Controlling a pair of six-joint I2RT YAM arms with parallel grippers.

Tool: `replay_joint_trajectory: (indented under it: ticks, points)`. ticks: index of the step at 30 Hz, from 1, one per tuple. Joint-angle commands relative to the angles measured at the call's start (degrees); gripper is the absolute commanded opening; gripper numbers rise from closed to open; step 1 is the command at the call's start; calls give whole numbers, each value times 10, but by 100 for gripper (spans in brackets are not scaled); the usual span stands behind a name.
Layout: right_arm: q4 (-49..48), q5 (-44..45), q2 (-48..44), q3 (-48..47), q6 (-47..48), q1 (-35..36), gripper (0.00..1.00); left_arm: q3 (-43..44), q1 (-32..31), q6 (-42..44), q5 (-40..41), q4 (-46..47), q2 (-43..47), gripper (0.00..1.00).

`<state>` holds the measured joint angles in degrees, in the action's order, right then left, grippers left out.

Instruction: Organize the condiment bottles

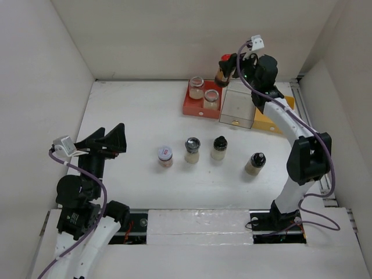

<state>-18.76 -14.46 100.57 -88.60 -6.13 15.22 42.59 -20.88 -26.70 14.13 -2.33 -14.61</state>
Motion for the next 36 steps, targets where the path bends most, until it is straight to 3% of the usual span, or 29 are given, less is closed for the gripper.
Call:
replay_joint_trajectory:
  ticks: [1, 7, 19, 32, 35, 36]
  points:
    - [-46, 15, 1, -3, -16, -22, 53, -5, 1, 9, -14, 35, -16, 98]
    - [-14, 36, 36, -17, 13, -63, 53, -5, 1, 9, -14, 35, -28, 98]
    - [-14, 63, 168, -81, 30, -82, 53, -5, 1, 14, -19, 40, -45, 98]
    - [-78, 109, 211, -86, 30, -82, 55, -5, 1, 19, -19, 40, -57, 97]
    - [-78, 115, 211, -70, 30, -82, 64, -5, 1, 19, -24, 45, -63, 97]
    - [-85, 115, 211, -57, 30, -82, 77, -5, 1, 19, -24, 45, -63, 97]
